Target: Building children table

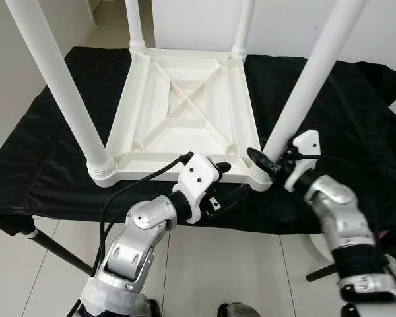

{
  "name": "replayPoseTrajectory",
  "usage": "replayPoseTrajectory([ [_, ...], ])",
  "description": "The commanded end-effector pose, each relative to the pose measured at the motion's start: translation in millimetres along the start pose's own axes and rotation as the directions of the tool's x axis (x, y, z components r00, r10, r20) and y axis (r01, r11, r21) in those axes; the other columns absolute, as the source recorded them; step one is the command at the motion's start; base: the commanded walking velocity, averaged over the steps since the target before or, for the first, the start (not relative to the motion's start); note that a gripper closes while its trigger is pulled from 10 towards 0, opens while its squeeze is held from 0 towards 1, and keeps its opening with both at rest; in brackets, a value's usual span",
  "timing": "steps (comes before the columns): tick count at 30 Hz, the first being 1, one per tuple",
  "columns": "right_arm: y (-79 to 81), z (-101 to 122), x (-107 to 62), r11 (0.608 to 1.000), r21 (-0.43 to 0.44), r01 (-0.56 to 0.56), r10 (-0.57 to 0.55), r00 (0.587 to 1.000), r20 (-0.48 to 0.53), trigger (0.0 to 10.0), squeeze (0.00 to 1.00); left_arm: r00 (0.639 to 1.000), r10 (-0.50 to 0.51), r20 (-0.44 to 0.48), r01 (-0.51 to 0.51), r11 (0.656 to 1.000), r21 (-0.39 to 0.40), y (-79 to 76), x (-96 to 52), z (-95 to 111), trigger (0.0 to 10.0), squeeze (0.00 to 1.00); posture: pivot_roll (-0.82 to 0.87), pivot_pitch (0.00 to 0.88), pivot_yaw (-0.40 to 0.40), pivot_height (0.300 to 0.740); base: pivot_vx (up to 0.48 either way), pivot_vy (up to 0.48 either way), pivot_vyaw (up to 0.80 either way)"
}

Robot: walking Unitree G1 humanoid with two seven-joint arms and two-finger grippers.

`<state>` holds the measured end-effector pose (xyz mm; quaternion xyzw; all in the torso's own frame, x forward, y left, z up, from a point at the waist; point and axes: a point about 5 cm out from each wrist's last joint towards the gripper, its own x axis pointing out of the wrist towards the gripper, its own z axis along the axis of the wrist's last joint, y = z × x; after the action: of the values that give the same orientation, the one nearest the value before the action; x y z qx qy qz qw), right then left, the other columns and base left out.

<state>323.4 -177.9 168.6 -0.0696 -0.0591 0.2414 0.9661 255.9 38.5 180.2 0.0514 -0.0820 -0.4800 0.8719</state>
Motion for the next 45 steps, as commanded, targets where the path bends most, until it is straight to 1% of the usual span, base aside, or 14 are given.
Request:
replayPoseTrajectory([
  [1, 6.0, -10.2, -3.2, 0.992, 0.031, 0.121, -0.120, 0.991, -0.057, 10.0, 0.00, 0.999, 0.046, 0.007, -0.046, 0.999, -0.003, 1.1, 1.5, 1.1, 10.0, 0.00, -0.10, 0.078, 0.010, 0.740, 0.000, 0.000, 0.00],
  [5, 13.7, -13.5, -4.8, 0.968, 0.081, 0.236, -0.229, 0.970, -0.086, 10.0, 0.00, 0.999, 0.046, 0.007, -0.046, 0.999, -0.005, 1.2, 1.5, 0.8, 10.0, 0.00, -0.11, 0.076, 0.013, 0.740, 0.000, 0.000, 0.00],
  [6, 18.5, -16.1, -6.3, 0.944, 0.082, 0.321, -0.312, 0.944, -0.106, 10.0, 0.00, 0.999, 0.044, 0.008, -0.044, 0.999, -0.006, 1.3, 2.0, 0.7, 10.0, 0.00, -0.11, 0.076, 0.015, 0.740, 0.000, 0.000, 0.00],
  [8, 18.5, -16.1, -6.3, 0.944, 0.082, 0.321, -0.312, 0.944, -0.106, 10.0, 0.00, 0.999, 0.044, 0.008, -0.044, 0.999, -0.006, 1.3, 2.0, 0.7, 10.0, 0.00, -0.11, 0.076, 0.015, 0.740, 0.000, 0.000, 0.00],
  [12, 30.1, -19.7, -9.0, 0.892, 0.066, 0.448, -0.437, 0.890, -0.134, 10.0, 0.00, 0.999, 0.042, 0.012, -0.042, 0.999, -0.007, 1.3, 3.3, 1.2, 10.0, 0.00, -0.11, 0.075, 0.014, 0.740, 0.000, 0.000, 0.00],
  [13, 34.9, -20.1, -11.1, 0.859, 0.050, 0.510, -0.500, 0.855, -0.141, 10.0, 0.00, 0.999, 0.042, 0.014, -0.042, 0.999, -0.007, 1.5, 3.9, 1.5, 10.0, 0.00, -0.11, 0.075, 0.014, 0.740, 0.000, 0.000, 0.00],
  [16, 44.4, -19.8, -13.0, 0.811, 0.062, 0.581, -0.568, 0.809, -0.153, 10.0, 0.00, 0.999, 0.048, 0.019, -0.048, 0.999, -0.008, 1.9, 4.4, 2.3, 10.0, 0.00, -0.11, 0.073, 0.010, 0.740, 0.000, 0.000, 0.00],
  [24, 44.9, -14.1, -11.6, 0.805, 0.074, 0.588, -0.575, 0.805, -0.144, 10.0, 0.00, 0.998, 0.056, 0.025, -0.056, 0.998, -0.014, 1.6, 5.4, 2.8, 10.0, 0.00, -0.11, 0.069, 0.005, 0.740, 0.000, 0.000, 0.00],
  [25, 45.0, -12.0, -10.3, 0.816, 0.093, 0.571, -0.558, 0.819, -0.132, 10.0, 1.00, 0.998, 0.058, 0.026, -0.057, 0.998, -0.013, 1.9, 5.8, 3.1, 10.0, 0.00, -0.11, 0.067, 0.002, 0.740, 0.000, 0.000, 0.00],
  [29, 44.5, -7.0, -6.2, 0.847, 0.133, 0.515, -0.506, 0.857, -0.099, 10.0, 1.00, 0.998, 0.063, 0.028, -0.062, 0.998, -0.012, 2.7, 6.2, 3.3, 10.0, 0.00, -0.10, 0.067, 0.001, 0.740, 0.000, 0.000, 0.00],
  [31, 39.8, 0.2, -2.8, 0.893, 0.168, 0.418, -0.415, 0.908, -0.055, 10.0, 1.00, 0.997, 0.068, 0.026, -0.068, 0.998, -0.007, 3.1, 6.3, 3.0, 10.0, 0.00, -0.10, 0.072, -0.001, 0.740, 0.000, 0.000, 0.00],
  [33, 38.1, 1.3, -2.7, 0.902, 0.168, 0.398, -0.395, 0.917, -0.050, 10.0, 1.00, 0.997, 0.068, 0.026, -0.068, 0.998, -0.007, 3.0, 6.4, 3.0, 10.0, 0.00, -0.10, 0.072, -0.001, 0.740, 0.000, 0.000, 0.00],
  [34, 36.6, 2.7, -2.5, 0.916, 0.163, 0.366, -0.364, 0.930, -0.041, 10.0, 0.00, 0.997, 0.068, 0.026, -0.068, 0.998, -0.007, 3.0, 6.5, 3.0, 10.0, 0.00, -0.10, 0.076, -0.002, 0.740, 0.000, 0.000, 0.00],
  [45, 6.4, 8.4, -4.8, 0.997, 0.035, 0.063, -0.063, 0.998, -0.015, 10.0, 0.00, 0.998, 0.056, -0.025, -0.056, 0.998, -0.010, 1.5, 0.9, -10.7, 10.0, 0.00, -0.10, 0.074, 0.005, 0.740, 0.000, 0.000, 0.00],
])
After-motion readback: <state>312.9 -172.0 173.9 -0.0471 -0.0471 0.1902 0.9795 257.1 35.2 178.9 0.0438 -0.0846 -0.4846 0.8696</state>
